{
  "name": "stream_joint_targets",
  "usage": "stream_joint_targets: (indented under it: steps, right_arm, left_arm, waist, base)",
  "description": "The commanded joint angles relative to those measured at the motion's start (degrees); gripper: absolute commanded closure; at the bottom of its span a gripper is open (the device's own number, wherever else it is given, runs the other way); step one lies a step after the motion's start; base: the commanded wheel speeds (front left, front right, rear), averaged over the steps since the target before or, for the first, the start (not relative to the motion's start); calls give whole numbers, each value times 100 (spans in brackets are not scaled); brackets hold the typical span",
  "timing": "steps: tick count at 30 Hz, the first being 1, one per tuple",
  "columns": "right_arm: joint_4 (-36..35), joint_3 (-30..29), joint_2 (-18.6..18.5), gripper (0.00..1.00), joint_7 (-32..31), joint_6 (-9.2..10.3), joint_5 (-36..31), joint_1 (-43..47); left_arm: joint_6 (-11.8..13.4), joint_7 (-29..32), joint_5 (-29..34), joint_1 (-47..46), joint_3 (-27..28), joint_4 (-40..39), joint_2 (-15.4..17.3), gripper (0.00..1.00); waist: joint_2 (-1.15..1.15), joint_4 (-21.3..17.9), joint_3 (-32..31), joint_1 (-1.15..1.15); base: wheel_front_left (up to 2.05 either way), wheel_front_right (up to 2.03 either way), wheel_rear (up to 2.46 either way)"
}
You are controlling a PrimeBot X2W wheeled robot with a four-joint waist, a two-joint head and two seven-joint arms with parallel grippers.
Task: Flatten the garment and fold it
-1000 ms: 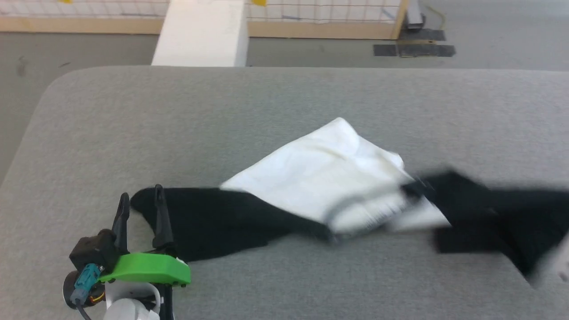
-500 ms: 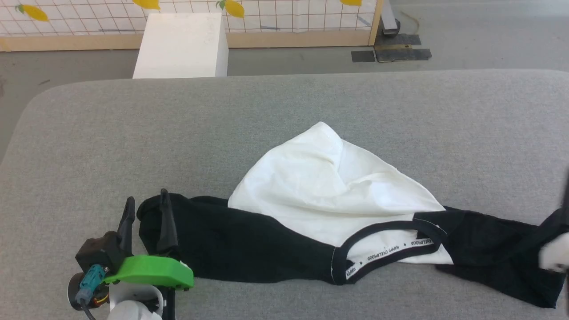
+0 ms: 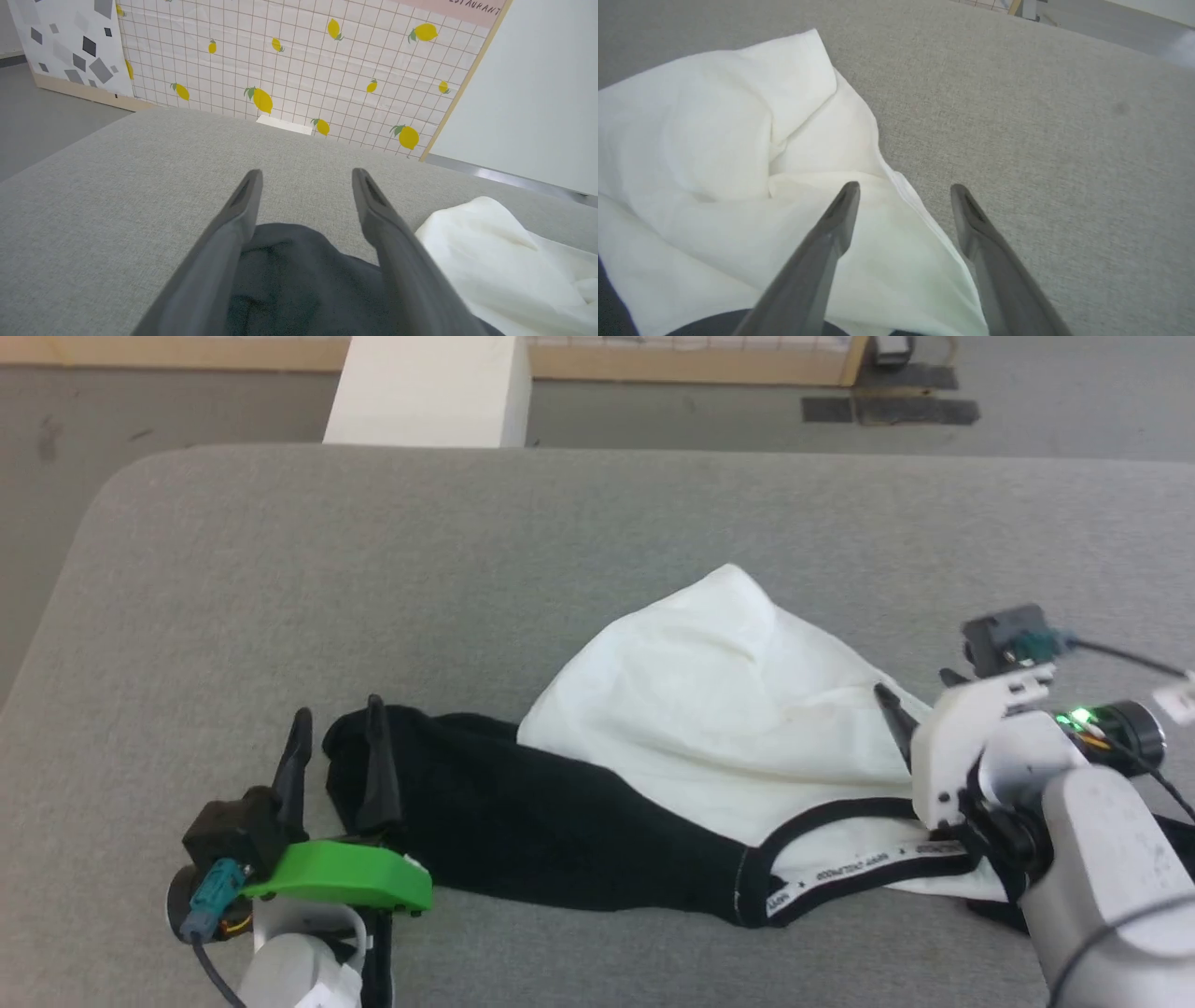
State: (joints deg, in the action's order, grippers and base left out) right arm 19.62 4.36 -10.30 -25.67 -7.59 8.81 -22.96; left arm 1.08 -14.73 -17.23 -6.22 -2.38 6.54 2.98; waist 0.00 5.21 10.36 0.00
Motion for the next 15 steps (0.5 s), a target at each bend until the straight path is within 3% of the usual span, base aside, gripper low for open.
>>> stream_joint_targets:
  steps: [1, 3, 4, 6, 9, 15]
  right_arm:
    - [270, 96, -48, 0, -260, 10, 69, -218]
    - [632, 231, -129, 0, -644, 10, 105, -469]
    - [817, 238, -160, 29, -859, 10, 133, -585]
    - [1072, 272, -233, 100, -1172, 10, 94, -774]
    - [1200, 246, -322, 100, -1200, 10, -37, -1062]
    - [1170, 163, -326, 100, -213, 10, -435, -1869]
  left_arm:
    - [14, -27, -72, -91, -34, -20, -10, 0]
    - [27, -27, -90, -133, -92, -20, -10, 0]
    - [22, -27, -108, -164, -107, -6, -10, 0]
    - [14, -27, -137, -211, -139, 19, -10, 0]
    - [38, -27, -175, -253, -207, 26, -10, 0]
    - [96, -27, -223, -312, -254, -4, -10, 0]
  waist:
    - [0, 230, 220, 0]
    - [0, 326, 295, 0]
    - [0, 375, 332, 0]
    - [0, 451, 385, 0]
    - [0, 545, 441, 0]
    - [0, 639, 526, 0]
  base:
    - [0, 0, 0]
    - [0, 0, 0]
    - [0, 0, 0]
    - [0, 0, 0]
    - [0, 0, 0]
    - [0, 0, 0]
